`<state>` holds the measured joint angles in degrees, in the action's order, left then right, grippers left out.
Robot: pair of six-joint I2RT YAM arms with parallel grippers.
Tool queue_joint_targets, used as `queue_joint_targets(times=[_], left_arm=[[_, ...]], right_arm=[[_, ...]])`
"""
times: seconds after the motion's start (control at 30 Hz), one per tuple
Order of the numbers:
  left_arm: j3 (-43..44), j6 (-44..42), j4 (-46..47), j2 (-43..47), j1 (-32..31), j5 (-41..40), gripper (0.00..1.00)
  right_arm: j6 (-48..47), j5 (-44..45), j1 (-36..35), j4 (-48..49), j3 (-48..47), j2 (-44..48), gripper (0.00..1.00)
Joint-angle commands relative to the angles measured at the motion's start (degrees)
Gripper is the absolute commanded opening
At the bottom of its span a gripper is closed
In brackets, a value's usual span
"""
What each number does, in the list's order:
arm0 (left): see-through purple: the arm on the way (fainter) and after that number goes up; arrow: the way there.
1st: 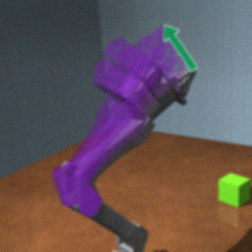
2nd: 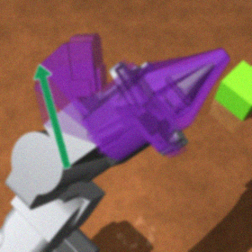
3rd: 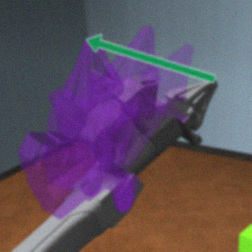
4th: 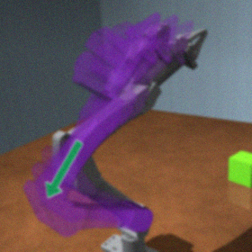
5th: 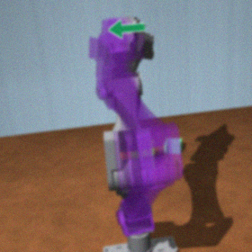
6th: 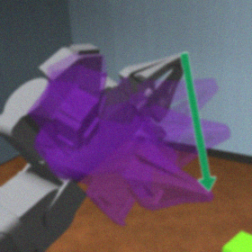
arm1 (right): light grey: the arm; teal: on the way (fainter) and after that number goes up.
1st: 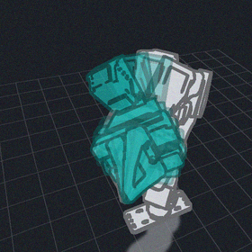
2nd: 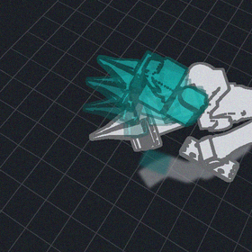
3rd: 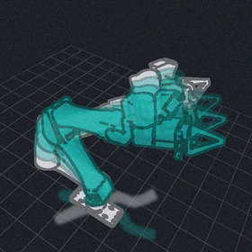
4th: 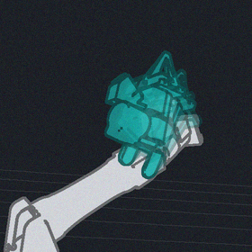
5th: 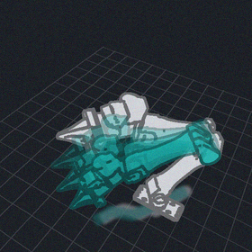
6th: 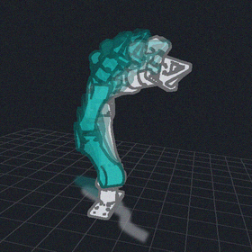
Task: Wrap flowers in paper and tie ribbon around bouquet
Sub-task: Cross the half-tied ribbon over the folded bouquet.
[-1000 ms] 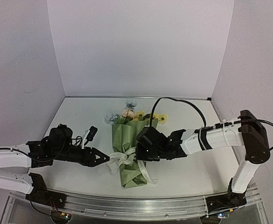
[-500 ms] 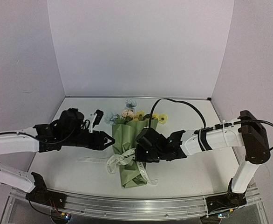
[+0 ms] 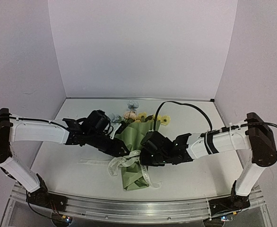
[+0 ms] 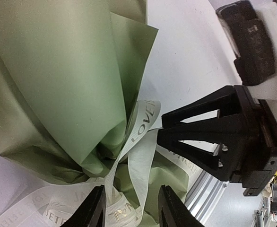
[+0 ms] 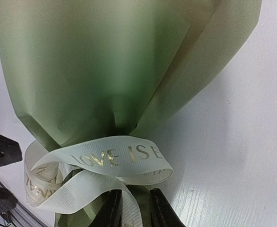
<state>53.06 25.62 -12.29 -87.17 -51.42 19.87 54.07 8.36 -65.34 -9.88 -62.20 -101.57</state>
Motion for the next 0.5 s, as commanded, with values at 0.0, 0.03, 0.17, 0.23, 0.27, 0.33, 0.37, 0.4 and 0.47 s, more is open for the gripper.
queue_joint_targets(times=[0.0,0.03,0.17,0.23,0.27,0.33,0.37,0.4,0.47], left_arm=[[4.0,-1.7,-1.6,-1.4,0.1,-0.1,0.41],[4.1,-1.9,-1.6,-1.6,0.1,-0.4,0.41],[5.3,-3.2,-2.9,-3.1,0.1,-1.7,0.41],[5.5,-3.7,-3.1,-4.0,0.1,-1.2,0.41],[5.6,-3.8,-3.1,-4.3,0.1,-0.7,0.41],[5.6,-4.0,-2.9,-4.8,0.1,0.1,0.4],[5.8,-4.0,-2.9,-4.9,0.1,0.1,0.4],[6.0,-4.1,-3.0,-5.1,0.1,0.0,0.39],[6.2,-4.3,-3.3,-5.6,0.1,0.2,0.37]], right_arm=[[-0.4,0.7,-0.3,1.1,0.4,3.3,0.24],[-0.5,0.4,-0.3,1.1,0.4,3.3,0.24],[-0.3,-0.4,-0.3,1.1,0.9,3.3,0.27],[-0.3,-0.9,-0.4,1.1,1.1,3.0,0.28],[-0.2,-1.2,-0.4,1.1,1.2,2.9,0.28],[-0.1,-1.6,-0.4,1.1,1.3,2.6,0.29],[-0.1,-1.7,-0.4,1.1,1.4,2.5,0.28],[0.0,-1.8,-0.5,1.1,1.5,2.5,0.28],[-0.1,-2.1,-0.5,1.1,1.6,2.4,0.26]])
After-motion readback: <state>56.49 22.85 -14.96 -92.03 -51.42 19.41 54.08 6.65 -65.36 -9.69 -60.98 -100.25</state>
